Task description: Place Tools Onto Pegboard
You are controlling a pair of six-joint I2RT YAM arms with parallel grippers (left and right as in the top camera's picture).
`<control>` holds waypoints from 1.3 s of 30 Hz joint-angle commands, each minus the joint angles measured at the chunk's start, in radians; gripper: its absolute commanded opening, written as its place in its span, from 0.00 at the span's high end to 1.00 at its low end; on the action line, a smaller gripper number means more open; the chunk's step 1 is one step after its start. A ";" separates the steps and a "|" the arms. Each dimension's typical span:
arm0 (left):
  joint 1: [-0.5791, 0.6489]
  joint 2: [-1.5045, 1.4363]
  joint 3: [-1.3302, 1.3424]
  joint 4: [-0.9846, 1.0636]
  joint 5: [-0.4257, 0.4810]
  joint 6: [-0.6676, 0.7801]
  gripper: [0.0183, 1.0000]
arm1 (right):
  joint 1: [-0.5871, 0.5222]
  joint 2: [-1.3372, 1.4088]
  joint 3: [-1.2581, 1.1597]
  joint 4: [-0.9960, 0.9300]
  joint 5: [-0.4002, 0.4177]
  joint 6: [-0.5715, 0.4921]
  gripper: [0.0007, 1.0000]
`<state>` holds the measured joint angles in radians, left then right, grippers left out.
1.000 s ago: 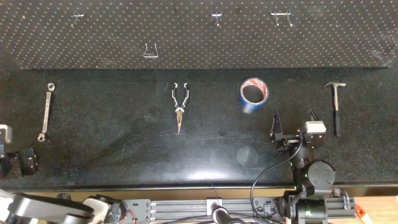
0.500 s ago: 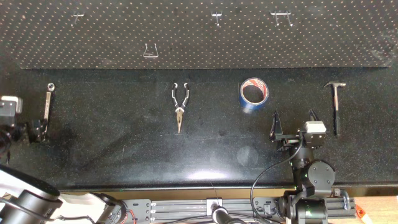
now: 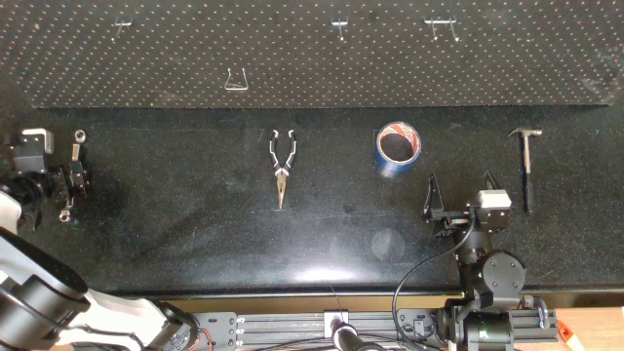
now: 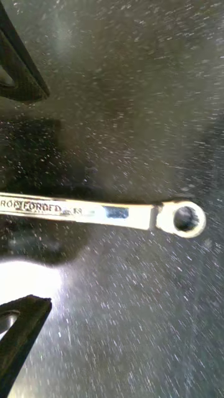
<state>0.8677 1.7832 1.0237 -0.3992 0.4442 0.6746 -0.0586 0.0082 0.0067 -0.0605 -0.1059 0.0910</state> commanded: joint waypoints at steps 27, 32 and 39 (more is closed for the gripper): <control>-0.024 0.058 0.010 -0.060 -0.131 0.010 0.52 | 0.006 -0.007 -0.003 -0.006 0.006 -0.014 0.04; -0.024 0.058 0.009 -0.061 -0.146 -0.010 0.68 | 0.006 -0.007 -0.003 -0.006 0.006 -0.014 0.04; -0.025 0.058 0.009 -0.081 -0.145 -0.016 0.75 | 0.006 -0.007 -0.003 -0.006 0.005 -0.014 0.04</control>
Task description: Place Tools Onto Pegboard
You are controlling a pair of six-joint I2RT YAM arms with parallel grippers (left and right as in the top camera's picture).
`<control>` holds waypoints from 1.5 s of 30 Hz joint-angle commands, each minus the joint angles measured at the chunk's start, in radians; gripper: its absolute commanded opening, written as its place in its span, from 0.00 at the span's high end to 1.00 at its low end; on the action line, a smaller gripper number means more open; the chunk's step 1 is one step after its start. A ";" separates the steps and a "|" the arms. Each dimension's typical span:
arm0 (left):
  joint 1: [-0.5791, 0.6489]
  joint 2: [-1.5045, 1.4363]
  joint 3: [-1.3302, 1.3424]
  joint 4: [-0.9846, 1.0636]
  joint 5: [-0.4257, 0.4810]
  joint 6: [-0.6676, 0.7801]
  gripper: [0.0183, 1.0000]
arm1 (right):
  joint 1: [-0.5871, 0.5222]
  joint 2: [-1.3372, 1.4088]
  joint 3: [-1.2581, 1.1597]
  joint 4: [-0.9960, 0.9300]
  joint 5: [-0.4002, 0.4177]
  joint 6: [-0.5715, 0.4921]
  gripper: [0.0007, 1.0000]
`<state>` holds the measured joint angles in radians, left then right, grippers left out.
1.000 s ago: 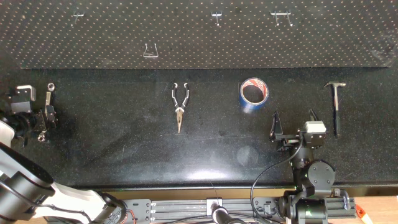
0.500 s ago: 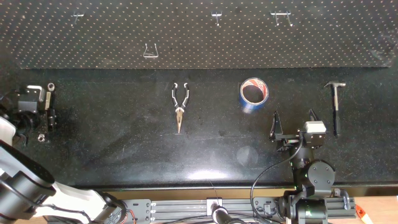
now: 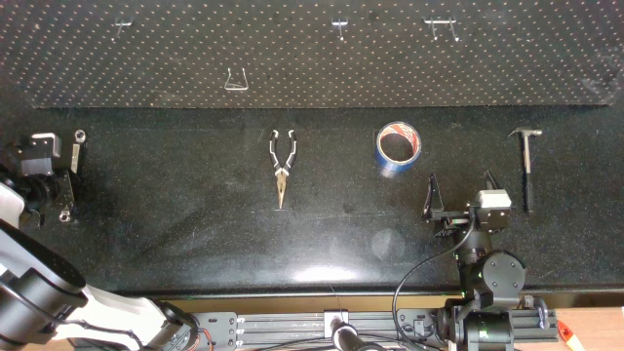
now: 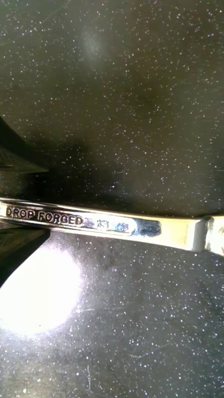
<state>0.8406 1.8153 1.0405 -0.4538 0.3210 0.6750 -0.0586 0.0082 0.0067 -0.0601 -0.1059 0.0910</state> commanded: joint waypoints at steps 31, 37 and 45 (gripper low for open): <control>-0.012 0.026 -0.008 -0.055 -0.026 -0.013 0.96 | 0.006 -0.007 -0.003 -0.006 0.005 -0.014 0.04; -0.012 -0.006 -0.008 -0.092 -0.026 -0.014 0.99 | 0.006 -0.007 -0.003 -0.006 0.005 -0.014 0.04; -0.014 -0.472 -0.008 -0.270 0.059 -0.018 0.99 | 0.006 -0.007 -0.003 -0.006 0.005 -0.014 0.04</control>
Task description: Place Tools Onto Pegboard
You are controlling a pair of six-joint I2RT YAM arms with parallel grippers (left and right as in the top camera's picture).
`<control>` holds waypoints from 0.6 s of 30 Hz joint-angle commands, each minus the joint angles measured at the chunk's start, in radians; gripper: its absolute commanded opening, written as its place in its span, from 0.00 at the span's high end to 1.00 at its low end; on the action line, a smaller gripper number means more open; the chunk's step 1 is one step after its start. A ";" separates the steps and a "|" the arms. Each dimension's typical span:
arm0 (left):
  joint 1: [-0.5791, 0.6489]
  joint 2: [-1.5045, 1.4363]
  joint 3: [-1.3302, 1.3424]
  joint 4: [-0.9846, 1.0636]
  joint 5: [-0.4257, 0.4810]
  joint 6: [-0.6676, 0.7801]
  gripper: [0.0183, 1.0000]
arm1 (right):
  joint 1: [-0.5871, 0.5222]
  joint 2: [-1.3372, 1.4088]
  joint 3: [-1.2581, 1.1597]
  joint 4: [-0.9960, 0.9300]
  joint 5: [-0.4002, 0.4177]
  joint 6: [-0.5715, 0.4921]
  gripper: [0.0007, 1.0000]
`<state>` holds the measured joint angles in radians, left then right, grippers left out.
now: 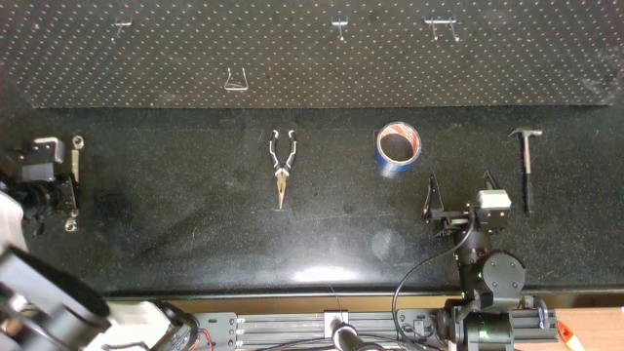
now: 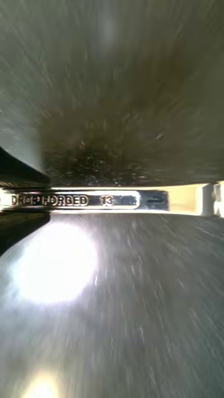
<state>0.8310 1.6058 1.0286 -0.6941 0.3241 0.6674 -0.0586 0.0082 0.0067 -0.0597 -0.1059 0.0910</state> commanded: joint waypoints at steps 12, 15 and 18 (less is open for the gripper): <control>-0.336 -0.985 -0.237 0.047 0.075 -0.297 0.99 | 0.006 -0.007 -0.003 -0.006 0.005 -0.014 0.04; -0.348 -1.003 -0.414 0.243 0.077 -0.297 0.99 | 0.006 -0.007 -0.003 -0.006 0.005 -0.014 0.04; -0.348 -0.990 -0.457 0.325 0.109 -0.297 0.99 | 0.006 -0.007 -0.003 -0.006 0.005 -0.014 0.04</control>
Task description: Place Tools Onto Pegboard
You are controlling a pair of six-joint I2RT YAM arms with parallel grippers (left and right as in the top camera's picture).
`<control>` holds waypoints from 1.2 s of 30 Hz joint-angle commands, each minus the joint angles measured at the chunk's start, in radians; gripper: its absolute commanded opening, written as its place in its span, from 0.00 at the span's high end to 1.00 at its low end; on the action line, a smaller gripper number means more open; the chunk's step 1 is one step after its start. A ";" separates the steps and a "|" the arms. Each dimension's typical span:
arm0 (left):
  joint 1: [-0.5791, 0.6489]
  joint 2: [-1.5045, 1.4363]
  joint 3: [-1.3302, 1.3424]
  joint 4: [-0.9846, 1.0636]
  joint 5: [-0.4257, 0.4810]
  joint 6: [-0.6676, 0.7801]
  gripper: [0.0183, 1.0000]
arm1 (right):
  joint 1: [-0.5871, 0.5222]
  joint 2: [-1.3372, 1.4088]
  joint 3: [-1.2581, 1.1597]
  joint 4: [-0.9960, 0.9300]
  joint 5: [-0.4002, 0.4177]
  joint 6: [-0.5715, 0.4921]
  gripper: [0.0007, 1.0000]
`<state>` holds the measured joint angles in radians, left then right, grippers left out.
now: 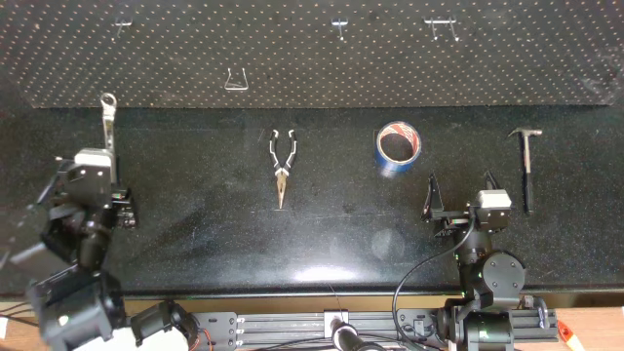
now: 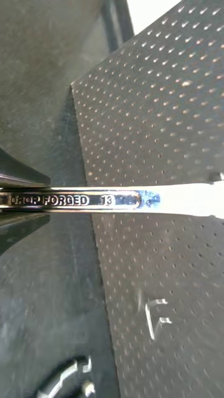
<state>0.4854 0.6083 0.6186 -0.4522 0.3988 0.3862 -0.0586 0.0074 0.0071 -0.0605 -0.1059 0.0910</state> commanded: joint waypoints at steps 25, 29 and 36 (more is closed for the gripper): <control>-0.375 0.394 -0.046 0.576 -0.645 -0.356 0.99 | 0.006 -0.006 -0.003 -0.006 0.005 -0.014 0.04; -0.375 0.390 -0.046 0.584 -0.587 -0.352 0.99 | 0.006 -0.006 -0.003 -0.006 0.005 -0.014 0.04; -0.375 0.358 -0.045 0.584 -0.491 -0.318 0.99 | 0.006 -0.006 -0.003 -0.006 0.005 -0.014 0.04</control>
<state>0.1139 0.9859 0.5610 0.1184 -0.1390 0.0525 -0.0586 0.0074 0.0071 -0.0605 -0.1059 0.0910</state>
